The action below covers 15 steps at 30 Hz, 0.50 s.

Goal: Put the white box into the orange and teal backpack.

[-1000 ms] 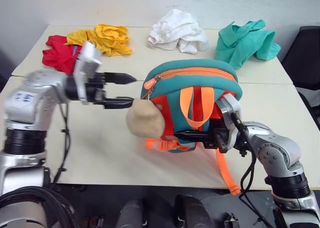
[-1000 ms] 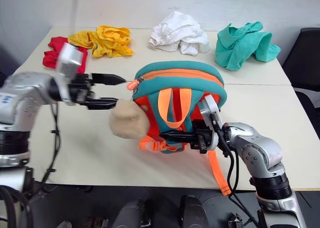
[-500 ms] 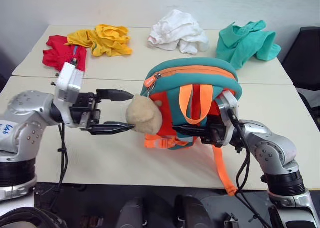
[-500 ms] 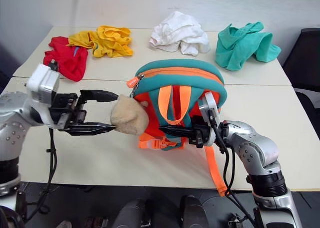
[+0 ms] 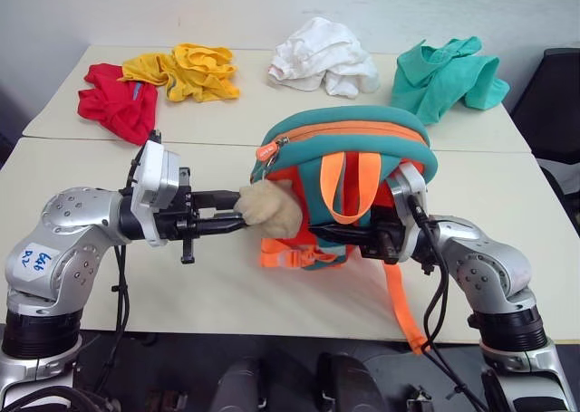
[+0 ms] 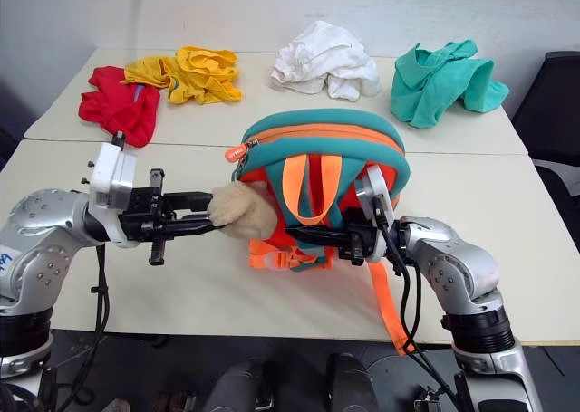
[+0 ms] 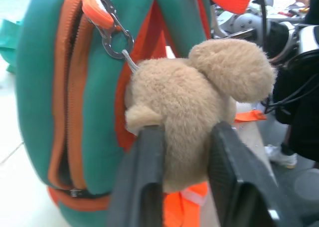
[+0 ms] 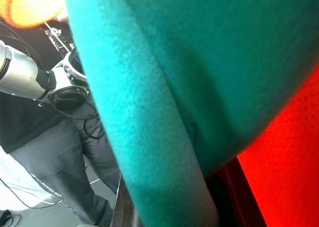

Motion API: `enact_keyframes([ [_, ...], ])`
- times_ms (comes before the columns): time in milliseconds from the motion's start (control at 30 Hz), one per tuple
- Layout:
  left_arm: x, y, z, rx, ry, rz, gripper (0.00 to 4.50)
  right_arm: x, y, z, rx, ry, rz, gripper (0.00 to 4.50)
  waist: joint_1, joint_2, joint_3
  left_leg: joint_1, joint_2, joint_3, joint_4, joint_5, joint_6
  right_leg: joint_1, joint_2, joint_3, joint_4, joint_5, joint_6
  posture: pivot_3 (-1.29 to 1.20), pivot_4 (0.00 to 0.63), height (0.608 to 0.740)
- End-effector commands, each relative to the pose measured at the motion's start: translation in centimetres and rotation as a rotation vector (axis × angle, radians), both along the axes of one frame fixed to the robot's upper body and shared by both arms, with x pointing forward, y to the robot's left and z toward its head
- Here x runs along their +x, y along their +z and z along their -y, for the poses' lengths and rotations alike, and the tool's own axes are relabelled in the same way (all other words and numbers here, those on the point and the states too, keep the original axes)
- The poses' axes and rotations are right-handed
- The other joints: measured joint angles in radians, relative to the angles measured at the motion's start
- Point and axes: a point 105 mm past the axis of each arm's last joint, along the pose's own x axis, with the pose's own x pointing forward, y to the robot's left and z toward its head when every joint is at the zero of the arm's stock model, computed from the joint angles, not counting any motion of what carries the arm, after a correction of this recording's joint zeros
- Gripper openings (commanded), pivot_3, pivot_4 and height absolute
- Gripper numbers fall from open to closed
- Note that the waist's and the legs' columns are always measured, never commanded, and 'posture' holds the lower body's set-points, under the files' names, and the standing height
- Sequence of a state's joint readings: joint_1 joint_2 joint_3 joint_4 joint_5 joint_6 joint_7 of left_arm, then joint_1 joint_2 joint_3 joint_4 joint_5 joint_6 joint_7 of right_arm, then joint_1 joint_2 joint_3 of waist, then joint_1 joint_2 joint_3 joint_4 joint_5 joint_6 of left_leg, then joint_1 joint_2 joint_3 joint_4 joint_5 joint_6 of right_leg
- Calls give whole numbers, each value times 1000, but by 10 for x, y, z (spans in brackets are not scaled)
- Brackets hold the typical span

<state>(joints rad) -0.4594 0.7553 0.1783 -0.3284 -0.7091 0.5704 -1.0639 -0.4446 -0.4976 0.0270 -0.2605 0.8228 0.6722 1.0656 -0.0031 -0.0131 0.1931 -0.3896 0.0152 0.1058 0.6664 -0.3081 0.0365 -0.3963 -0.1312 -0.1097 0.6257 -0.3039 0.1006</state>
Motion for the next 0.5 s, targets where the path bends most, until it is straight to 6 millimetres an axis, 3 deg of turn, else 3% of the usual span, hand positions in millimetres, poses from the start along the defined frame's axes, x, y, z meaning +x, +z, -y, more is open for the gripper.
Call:
enact_keyframes([
  [33, 5, 30, -17, -67, 47, 25, 302, 1, 5, 1, 21, -14, 26, 2, 0, 0, 0, 0, 0, 0, 0, 0, 0, 0, 0, 0, 0, 0, 0, 0, 150, 740],
  [133, 8, 47, -52, -58, 96, -39, 302, 2, 4, 1, 25, -24, 28, 2, -8, 0, 0, 0, 0, 0, 0, 0, 0, -1, 1, 0, 0, 0, 0, 0, 150, 740],
  [267, 16, 33, -96, 26, 221, -142, 302, 3, 4, 3, 32, -46, 35, 2, -21, 0, 0, 0, 0, 1, -2, 0, -1, -1, 1, -2, 0, 0, -1, 0, 150, 740],
  [333, 23, 18, -111, 56, 283, -183, 302, 5, 4, 4, 40, -65, 39, 2, -23, 0, 0, 1, 0, 2, -2, 0, -1, -1, 1, -3, 0, 0, -1, 0, 150, 740],
  [400, 29, -9, -120, 99, 330, -235, 302, 5, 4, 5, 45, -75, 40, 2, -23, 0, 0, 1, 0, 2, -2, 0, -1, -1, 1, -3, 0, 0, -1, 0, 150, 740],
  [500, 29, -47, -102, 131, 273, -285, 302, 5, 2, 5, 52, -82, 35, 2, -23, 0, 0, 0, 1, 2, -2, 0, -1, -2, 1, 0, 0, 0, -1, 0, 150, 740],
])
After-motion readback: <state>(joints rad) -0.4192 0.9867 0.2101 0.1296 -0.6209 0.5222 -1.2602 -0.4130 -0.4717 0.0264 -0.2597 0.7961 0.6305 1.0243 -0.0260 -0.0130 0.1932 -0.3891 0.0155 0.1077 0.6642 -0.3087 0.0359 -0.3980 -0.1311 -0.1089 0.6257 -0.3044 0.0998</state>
